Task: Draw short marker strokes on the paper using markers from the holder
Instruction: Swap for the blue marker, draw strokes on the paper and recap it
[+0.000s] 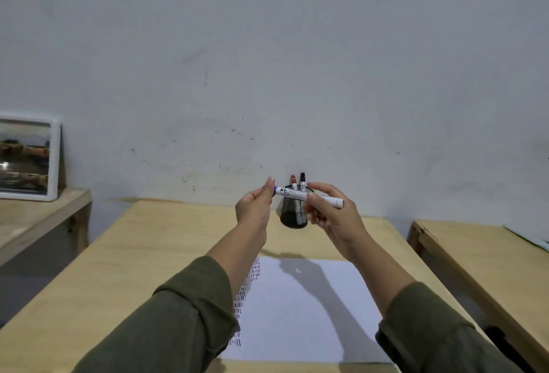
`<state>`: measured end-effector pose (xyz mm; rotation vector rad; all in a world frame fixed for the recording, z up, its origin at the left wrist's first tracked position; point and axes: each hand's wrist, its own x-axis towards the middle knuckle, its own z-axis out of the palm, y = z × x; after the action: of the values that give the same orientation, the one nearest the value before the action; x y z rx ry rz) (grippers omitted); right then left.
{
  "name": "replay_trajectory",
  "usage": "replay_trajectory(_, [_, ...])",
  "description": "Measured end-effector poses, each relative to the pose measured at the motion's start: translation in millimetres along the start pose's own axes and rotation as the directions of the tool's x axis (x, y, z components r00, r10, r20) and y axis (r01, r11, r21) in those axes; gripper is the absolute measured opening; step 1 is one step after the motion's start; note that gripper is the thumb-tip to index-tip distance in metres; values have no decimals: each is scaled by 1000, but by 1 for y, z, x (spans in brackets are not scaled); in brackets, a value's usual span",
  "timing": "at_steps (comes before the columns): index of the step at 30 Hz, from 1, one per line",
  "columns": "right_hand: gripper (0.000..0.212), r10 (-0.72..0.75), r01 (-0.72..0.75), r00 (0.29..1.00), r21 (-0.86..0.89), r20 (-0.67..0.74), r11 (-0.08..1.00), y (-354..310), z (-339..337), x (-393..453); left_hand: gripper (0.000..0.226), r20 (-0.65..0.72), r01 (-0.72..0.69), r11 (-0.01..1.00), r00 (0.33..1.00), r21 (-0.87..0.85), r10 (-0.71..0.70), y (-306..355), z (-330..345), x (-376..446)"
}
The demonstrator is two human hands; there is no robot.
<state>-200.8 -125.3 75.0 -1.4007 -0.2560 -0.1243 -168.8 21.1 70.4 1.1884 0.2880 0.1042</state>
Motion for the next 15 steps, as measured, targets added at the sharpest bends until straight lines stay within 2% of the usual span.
replay_trajectory(3, [24, 30, -30, 1000, 135, 3, 990, 2, 9, -6, 28, 49, -13, 1000, 999, 22, 12, -3, -1, -8])
replay_trajectory(7, [15, 36, -40, 999, 192, 23, 981, 7, 22, -7, 24, 180, -23, 999, 984, 38, 16, 0, -5, -18])
replay_trajectory(10, [15, 34, -39, 999, 259, 23, 965, 8, 25, -4, 14, 299, 7, 997, 954, -73, 15, -1, -11, -18])
replay_trajectory(12, [15, 45, -53, 998, 284, 36, 957, 10, 27, -2, 16, 363, 28, 988, 931, -150, 29, -3, -14, -17])
replay_trajectory(15, [17, 55, -70, 997, 298, 58, 952, 17, 29, -2, 18, 373, 35, 984, 927, -177, 34, -5, -16, -16])
